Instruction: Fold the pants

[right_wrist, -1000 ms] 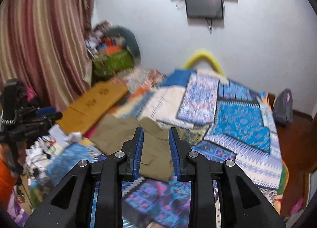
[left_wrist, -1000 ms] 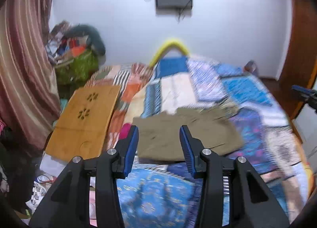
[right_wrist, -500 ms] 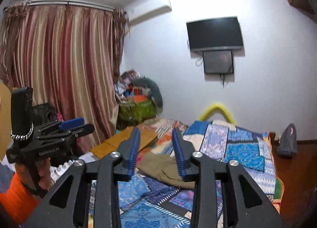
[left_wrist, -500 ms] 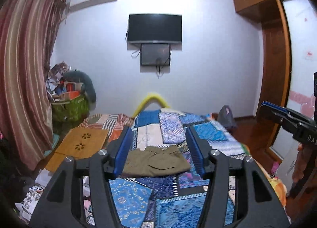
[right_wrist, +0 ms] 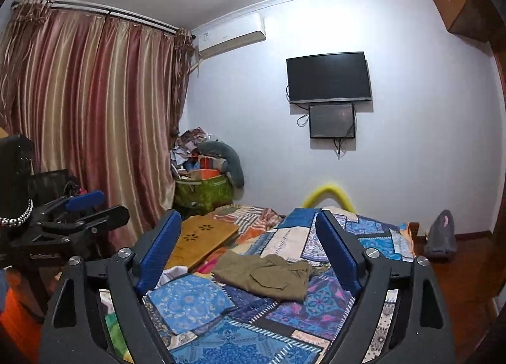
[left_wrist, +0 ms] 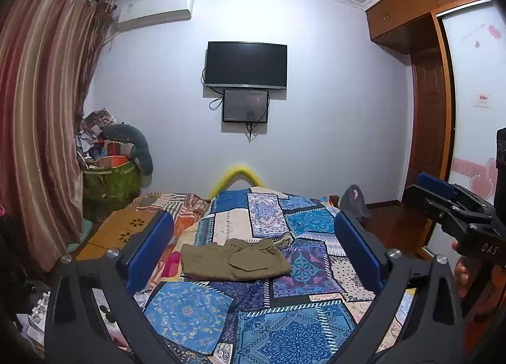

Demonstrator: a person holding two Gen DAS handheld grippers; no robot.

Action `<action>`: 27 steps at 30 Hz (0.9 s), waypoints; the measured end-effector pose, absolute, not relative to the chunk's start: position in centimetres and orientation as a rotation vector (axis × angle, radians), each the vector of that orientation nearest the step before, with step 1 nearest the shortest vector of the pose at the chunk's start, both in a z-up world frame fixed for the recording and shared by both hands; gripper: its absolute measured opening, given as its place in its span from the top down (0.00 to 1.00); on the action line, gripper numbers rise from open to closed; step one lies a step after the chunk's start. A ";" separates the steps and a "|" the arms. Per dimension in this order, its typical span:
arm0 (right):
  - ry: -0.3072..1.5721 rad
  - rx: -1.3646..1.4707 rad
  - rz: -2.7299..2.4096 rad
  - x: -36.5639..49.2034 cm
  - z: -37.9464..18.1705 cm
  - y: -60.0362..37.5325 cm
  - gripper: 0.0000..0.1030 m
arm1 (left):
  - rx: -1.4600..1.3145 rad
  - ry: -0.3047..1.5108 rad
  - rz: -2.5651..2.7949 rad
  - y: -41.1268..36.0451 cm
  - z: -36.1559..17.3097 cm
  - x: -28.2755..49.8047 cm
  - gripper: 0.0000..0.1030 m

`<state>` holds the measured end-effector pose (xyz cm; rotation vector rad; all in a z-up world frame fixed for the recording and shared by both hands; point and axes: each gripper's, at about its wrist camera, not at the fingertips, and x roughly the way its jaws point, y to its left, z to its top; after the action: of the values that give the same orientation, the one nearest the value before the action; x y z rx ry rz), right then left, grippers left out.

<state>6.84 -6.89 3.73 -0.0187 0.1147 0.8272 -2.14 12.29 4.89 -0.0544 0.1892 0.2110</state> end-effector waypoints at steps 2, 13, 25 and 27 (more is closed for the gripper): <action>0.093 -0.010 0.828 6.4 3.5 -7.0 0.04 | -0.055 0.193 0.213 11.9 4.7 -2.4 0.00; 0.085 -0.018 0.806 6.0 2.8 -6.9 0.00 | -0.076 0.209 0.234 12.6 3.8 -2.0 0.00; 0.103 -0.034 0.801 5.6 2.5 -7.2 0.00 | -0.068 0.224 0.244 12.6 2.9 -1.5 0.00; 0.104 -0.034 0.799 5.5 2.6 -7.2 0.00 | -0.065 0.225 0.247 12.6 2.8 -1.4 0.00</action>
<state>5.54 -7.19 2.61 -0.0344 0.1042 0.7992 -1.43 12.58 2.81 -0.0645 0.2248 0.2471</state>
